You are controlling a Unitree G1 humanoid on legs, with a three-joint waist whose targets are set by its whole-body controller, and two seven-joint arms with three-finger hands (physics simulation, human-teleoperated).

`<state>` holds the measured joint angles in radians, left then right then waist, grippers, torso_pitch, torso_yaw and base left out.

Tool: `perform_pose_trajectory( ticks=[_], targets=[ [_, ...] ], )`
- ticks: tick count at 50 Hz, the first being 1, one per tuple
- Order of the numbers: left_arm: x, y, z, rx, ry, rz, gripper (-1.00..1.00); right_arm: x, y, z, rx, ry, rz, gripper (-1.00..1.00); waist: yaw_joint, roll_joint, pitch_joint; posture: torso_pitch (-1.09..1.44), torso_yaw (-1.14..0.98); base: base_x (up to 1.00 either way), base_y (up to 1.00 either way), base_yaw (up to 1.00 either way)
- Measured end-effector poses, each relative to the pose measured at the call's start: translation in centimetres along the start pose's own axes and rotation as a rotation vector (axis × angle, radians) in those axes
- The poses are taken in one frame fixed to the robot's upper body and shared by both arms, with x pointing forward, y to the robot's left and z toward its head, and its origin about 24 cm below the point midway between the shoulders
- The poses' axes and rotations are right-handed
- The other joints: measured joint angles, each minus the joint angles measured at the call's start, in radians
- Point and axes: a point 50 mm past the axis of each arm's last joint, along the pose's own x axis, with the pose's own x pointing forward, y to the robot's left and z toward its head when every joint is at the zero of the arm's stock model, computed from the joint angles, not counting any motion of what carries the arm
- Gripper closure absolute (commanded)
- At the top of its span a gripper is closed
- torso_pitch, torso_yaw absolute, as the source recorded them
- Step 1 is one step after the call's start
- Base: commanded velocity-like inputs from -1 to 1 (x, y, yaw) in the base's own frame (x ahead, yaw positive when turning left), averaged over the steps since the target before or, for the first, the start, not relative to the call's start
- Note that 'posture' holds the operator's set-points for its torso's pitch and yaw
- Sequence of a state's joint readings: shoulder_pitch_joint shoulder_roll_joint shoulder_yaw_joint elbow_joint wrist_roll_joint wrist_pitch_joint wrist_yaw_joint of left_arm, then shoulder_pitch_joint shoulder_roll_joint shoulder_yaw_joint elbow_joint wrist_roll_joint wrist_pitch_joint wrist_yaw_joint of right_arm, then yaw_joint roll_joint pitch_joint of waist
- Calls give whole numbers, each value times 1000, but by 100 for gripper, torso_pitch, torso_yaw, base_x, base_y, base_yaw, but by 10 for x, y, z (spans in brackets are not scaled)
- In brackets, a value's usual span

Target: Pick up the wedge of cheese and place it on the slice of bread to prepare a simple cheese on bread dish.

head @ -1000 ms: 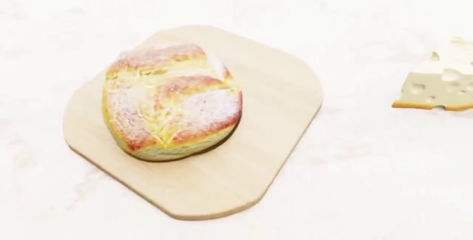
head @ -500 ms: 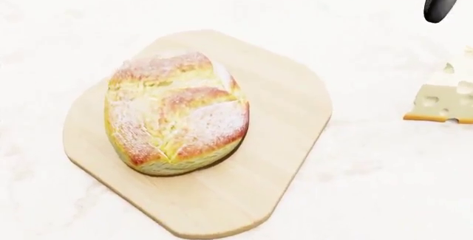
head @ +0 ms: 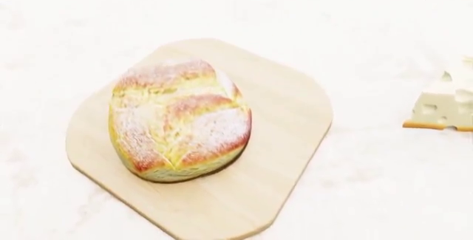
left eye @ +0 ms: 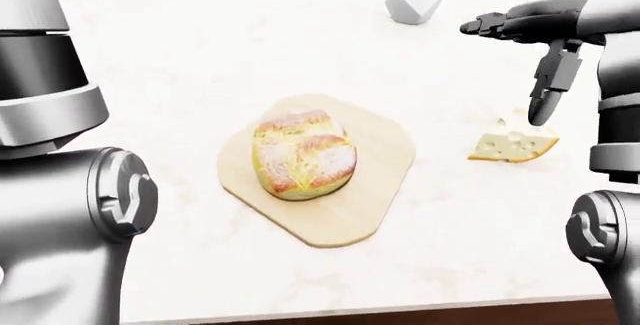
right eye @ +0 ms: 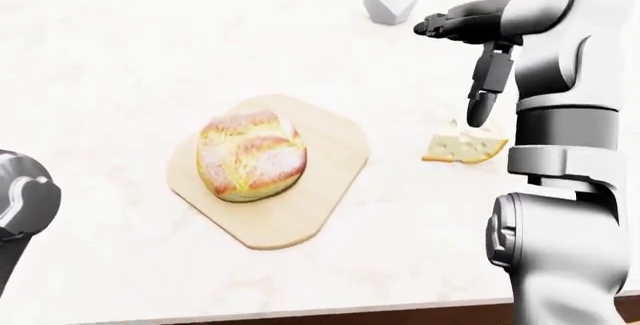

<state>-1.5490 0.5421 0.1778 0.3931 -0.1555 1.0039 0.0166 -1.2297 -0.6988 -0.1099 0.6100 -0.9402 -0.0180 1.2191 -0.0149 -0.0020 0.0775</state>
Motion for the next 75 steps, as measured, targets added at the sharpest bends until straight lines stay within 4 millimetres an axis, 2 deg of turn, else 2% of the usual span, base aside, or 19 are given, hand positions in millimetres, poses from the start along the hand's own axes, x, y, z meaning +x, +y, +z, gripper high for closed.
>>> perform_pose_trajectory(
  ticks=[17, 38, 62, 63, 64, 65, 66, 67, 68, 70, 73, 75],
  targets=[
    [0, -1, 3, 3, -7, -3, -100, 9, 26, -18, -9, 63, 49, -100, 3, -3, -8, 0, 0, 0, 0, 0],
    [-2, -1, 4, 1, -12, 0, -100, 26, 58, -27, -11, 98, 129, -100, 4, -4, -14, 0, 0, 0, 0, 0],
    [-2, -4, 4, 5, -7, -3, -100, 32, 77, -39, 3, 127, 153, -100, 4, -9, -18, 0, 0, 0, 0, 0],
    [-2, -4, 5, 5, -8, -3, -100, 32, 77, -39, 4, 127, 154, -29, 4, -9, -18, 0, 0, 0, 0, 0],
    [-2, -4, 6, 5, -9, -4, -100, 32, 77, -39, 5, 128, 150, -3, 4, -9, -18, 0, 0, 0, 0, 0],
    [-2, -4, 6, 5, -10, -4, -100, 32, 76, -39, 4, 128, 144, 36, 5, -9, -19, 0, 0, 0, 0, 0],
    [-2, -5, 7, 5, -11, -5, -100, 31, 75, -39, 3, 128, 138, 52, 5, -10, -19, 0, 0, 0, 0, 0],
    [-2, -5, 7, 6, -12, -6, -100, 31, 74, -39, 2, 129, 131, 55, 5, -10, -20, 0, 0, 0, 0, 0],
    [-2, -5, 7, 6, -12, -6, -100, 30, 74, -39, 2, 130, 130, 75, 5, -11, -20, 0, 0, 0, 0, 0],
    [-2, -5, 7, 6, -15, -6, -100, 31, 75, -39, 5, 129, 138, 98, 6, -12, -21, 0, 0, 0, 0, 0],
    [-3, -4, 8, 5, -17, -3, -100, 33, 79, -40, 7, 129, 158, 100, 6, -12, -20, 0, 0, 0, 0, 0],
    [-2, -3, 7, 4, -13, 0, -100, 29, 75, -41, 10, 136, 147, 100, 3, -14, -21, 0, 0, 0, 0, 0]
  ],
)
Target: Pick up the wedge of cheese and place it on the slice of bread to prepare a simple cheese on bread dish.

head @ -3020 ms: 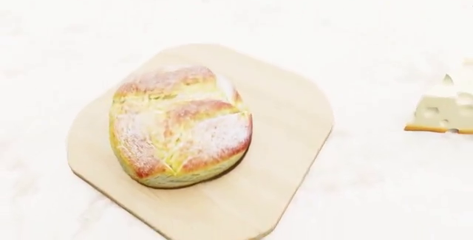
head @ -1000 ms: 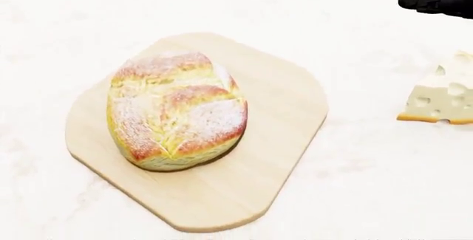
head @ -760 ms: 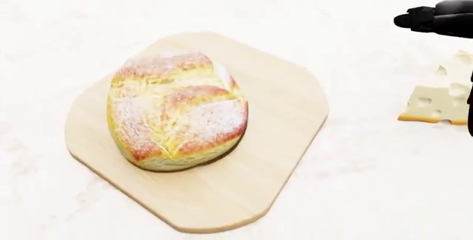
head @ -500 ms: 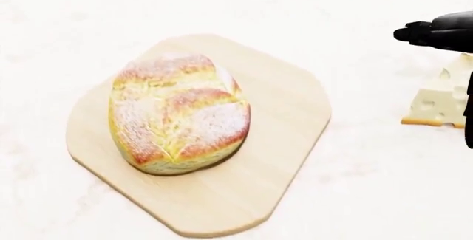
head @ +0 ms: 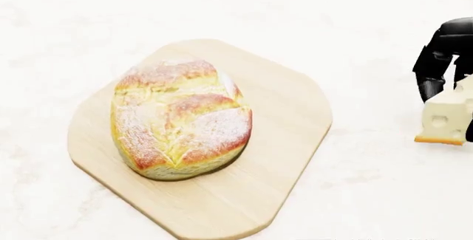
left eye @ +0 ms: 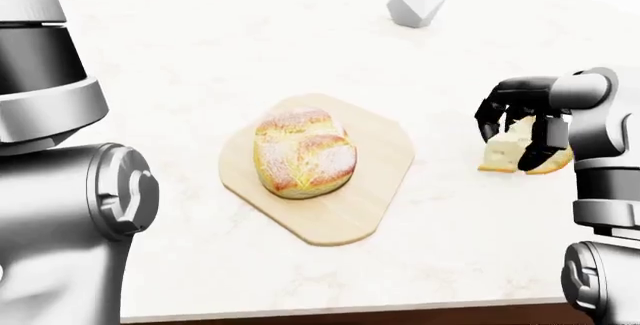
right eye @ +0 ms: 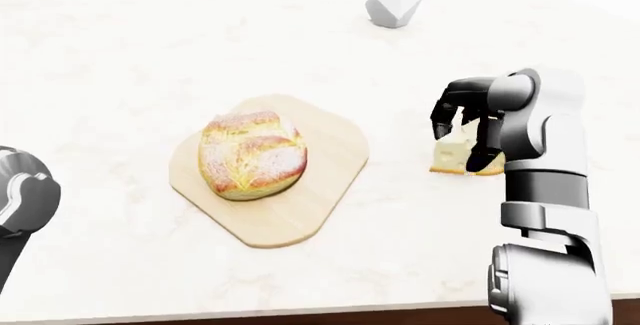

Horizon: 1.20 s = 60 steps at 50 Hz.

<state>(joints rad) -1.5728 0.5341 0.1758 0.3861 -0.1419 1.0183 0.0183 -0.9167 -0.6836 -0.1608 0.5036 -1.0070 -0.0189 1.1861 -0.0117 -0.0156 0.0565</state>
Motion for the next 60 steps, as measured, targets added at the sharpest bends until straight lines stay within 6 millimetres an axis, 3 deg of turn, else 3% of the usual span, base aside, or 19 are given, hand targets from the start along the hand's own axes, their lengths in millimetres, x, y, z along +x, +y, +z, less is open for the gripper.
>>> perform_pose_trajectory(
  ticks=[8, 15, 26, 38, 50, 60],
  targets=[
    [-1, 0, 1, -2, -6, -2, -100, 2, -4, 10, -13, -10, 25, 100, -1, 8, 9, 0, 0, 0, 0, 0],
    [-2, 3, 1, -4, 0, 0, -100, -13, -32, 29, -35, -41, -30, 100, -4, 17, 12, 0, 0, 0, 0, 0],
    [-3, 11, 1, -6, -3, 20, -100, -26, -60, 58, -76, -84, -59, 100, -5, 22, 17, 0, 0, 0, 0, 0],
    [-2, 14, 0, -9, 0, 20, -100, -70, -104, 121, -165, -217, -164, 100, -11, 32, 23, 0, 0, 0, 0, 0],
    [-3, 18, 0, -14, -4, 26, -100, -88, -108, 183, -252, -342, -153, 100, -17, 45, 33, 0, 0, 0, 0, 0],
    [-2, 18, -3, -21, 5, 24, -100, -124, -118, 240, -326, -448, -175, 100, -31, 61, 37, 0, 0, 0, 0, 0]
  ],
)
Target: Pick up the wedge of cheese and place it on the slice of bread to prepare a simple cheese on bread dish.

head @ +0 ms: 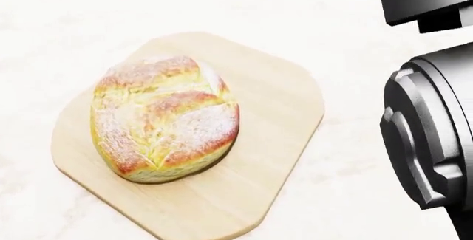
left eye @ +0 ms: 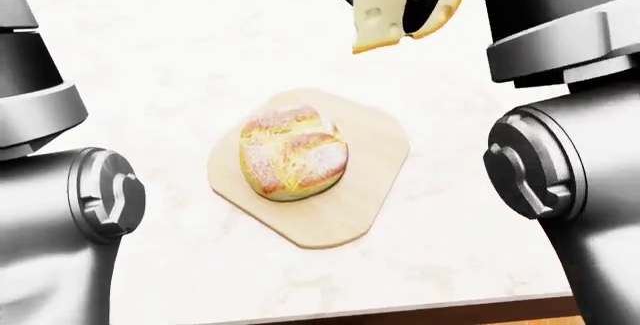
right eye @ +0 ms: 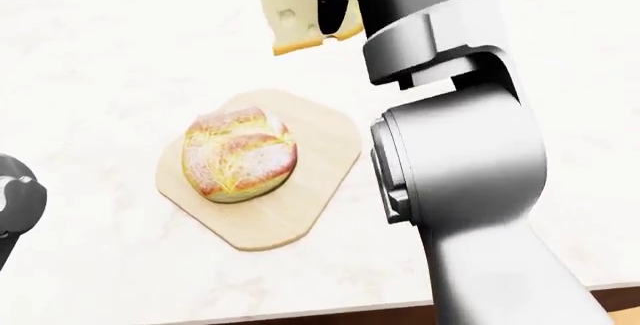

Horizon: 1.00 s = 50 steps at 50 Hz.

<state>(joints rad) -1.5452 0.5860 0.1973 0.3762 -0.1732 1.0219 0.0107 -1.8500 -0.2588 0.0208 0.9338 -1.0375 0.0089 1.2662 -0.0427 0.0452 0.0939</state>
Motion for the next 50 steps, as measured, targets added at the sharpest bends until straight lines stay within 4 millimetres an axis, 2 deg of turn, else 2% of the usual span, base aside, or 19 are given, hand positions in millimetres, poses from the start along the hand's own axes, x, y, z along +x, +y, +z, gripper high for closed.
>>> perform_pose_trajectory(
  ticks=[4, 17, 27, 38, 50],
  targets=[
    [0, 2, -4, -3, 2, -2, -100, -1, -7, 23, -31, -47, -13, 100, -5, 5, -1, 0, 0, 0, 0, 0],
    [2, 11, -9, -5, 13, 22, -100, 4, -2, 57, -90, -141, -3, 100, -16, 17, 7, 0, 0, 0, 0, 0],
    [-1, 15, -5, 1, 14, 30, -100, -22, 0, 98, -168, -251, -34, 100, -24, 23, 9, 0, 0, 0, 0, 0],
    [-4, 18, 0, -5, 0, 36, -100, -25, 20, 112, -185, -287, 19, 100, -27, 29, 9, 0, 0, 0, 0, 0],
    [-6, 32, 8, -3, -11, 69, -100, -28, 29, 113, -193, -283, 49, 100, -32, 34, 9, 0, 0, 0, 0, 0]
  ],
)
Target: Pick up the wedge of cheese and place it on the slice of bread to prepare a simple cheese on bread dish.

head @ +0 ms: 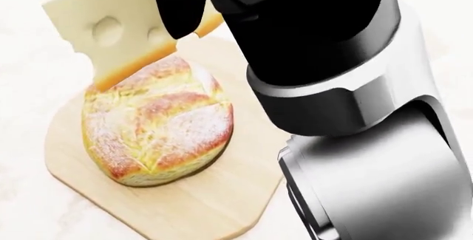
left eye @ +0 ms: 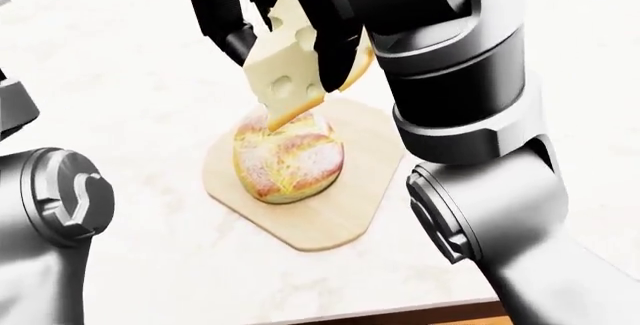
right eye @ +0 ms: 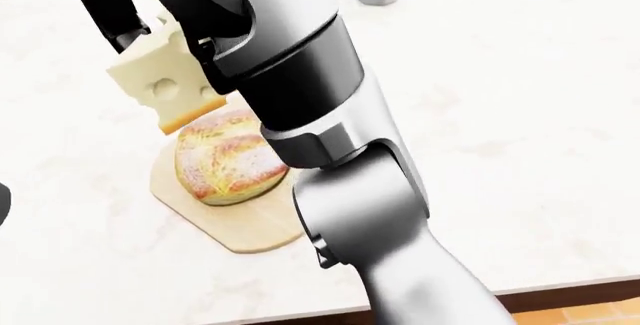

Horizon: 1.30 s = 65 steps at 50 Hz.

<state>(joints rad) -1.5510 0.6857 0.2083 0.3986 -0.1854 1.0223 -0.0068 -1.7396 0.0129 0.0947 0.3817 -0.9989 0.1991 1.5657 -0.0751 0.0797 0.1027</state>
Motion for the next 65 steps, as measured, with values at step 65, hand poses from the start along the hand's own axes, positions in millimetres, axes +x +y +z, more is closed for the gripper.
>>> perform_pose_trajectory(
  ticks=[65],
  targets=[
    [-3, 25, -3, -3, -3, 52, -100, 70, 20, -63, 202, -72, -259, 100, 9, -5, -18, 0, 0, 0, 0, 0]
  ],
)
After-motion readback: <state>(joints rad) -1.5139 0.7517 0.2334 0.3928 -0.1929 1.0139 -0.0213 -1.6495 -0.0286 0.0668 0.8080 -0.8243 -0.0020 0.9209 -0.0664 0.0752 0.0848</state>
